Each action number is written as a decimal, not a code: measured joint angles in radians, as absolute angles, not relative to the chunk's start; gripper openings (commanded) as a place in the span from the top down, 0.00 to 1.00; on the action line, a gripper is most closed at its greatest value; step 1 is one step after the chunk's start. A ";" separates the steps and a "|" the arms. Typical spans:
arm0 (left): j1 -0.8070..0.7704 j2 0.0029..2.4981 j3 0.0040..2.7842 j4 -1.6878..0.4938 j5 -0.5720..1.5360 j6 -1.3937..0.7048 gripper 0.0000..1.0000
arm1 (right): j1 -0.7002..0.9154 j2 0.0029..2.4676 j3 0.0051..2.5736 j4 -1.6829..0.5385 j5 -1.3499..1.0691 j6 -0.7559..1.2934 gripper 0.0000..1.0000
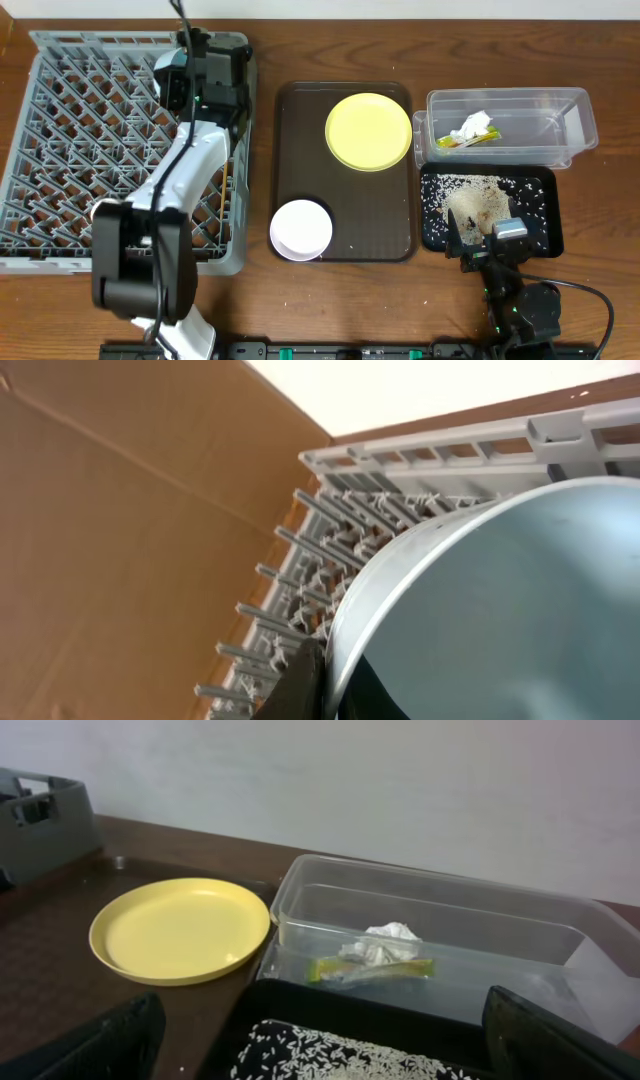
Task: Sort waste into correct bins and load items into the dishwasher
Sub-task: 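Carry the light-blue bowl into the dish rack and release it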
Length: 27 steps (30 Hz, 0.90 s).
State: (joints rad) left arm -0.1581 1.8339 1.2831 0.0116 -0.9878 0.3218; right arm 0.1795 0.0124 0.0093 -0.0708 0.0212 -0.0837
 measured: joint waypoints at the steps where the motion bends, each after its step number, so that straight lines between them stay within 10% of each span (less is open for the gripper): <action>1: -0.158 1.848 1.283 0.028 -0.995 0.349 0.92 | 0.179 0.012 0.009 -0.071 0.021 -0.084 0.01; 27: -0.258 1.871 1.283 -0.130 -1.060 0.337 0.78 | 0.179 0.012 0.009 -0.071 0.021 -0.084 0.01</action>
State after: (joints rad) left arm -0.2577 1.8706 1.2835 -0.1303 -1.0599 0.3367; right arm 0.1795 0.0124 0.0093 -0.0708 0.0212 -0.0837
